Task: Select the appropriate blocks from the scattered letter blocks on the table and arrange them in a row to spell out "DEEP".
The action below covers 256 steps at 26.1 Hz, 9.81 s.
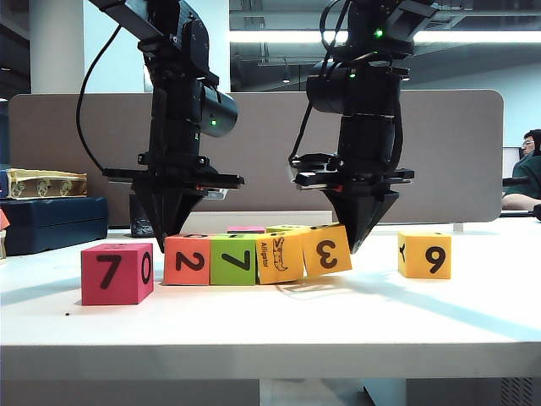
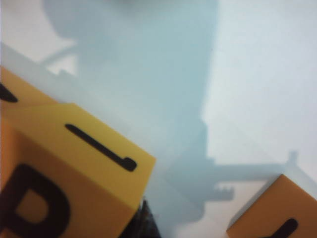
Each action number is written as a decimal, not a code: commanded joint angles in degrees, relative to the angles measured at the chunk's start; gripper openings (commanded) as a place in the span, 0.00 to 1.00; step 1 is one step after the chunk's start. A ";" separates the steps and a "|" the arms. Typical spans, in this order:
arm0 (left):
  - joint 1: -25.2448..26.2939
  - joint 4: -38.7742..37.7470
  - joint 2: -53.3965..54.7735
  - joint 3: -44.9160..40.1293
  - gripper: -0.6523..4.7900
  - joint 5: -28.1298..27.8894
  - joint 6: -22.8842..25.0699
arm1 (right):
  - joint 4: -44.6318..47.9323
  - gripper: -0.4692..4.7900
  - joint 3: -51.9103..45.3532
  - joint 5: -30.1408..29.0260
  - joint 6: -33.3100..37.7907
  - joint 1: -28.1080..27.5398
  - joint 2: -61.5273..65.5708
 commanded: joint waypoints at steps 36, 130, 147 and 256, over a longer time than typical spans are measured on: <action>-0.37 0.35 -0.63 0.11 0.37 3.93 -1.68 | 0.90 0.28 0.37 1.44 0.22 0.37 0.04; 0.42 0.94 -8.66 8.17 0.11 -8.59 1.95 | -15.67 0.09 21.03 7.15 0.02 0.68 -0.11; 0.22 0.22 -22.40 25.55 0.11 7.41 0.66 | -27.67 0.09 47.06 -0.17 9.27 1.86 -5.03; -3.28 1.03 -28.48 25.53 0.11 11.78 3.45 | 39.78 0.09 -86.86 7.69 8.98 -22.56 -110.92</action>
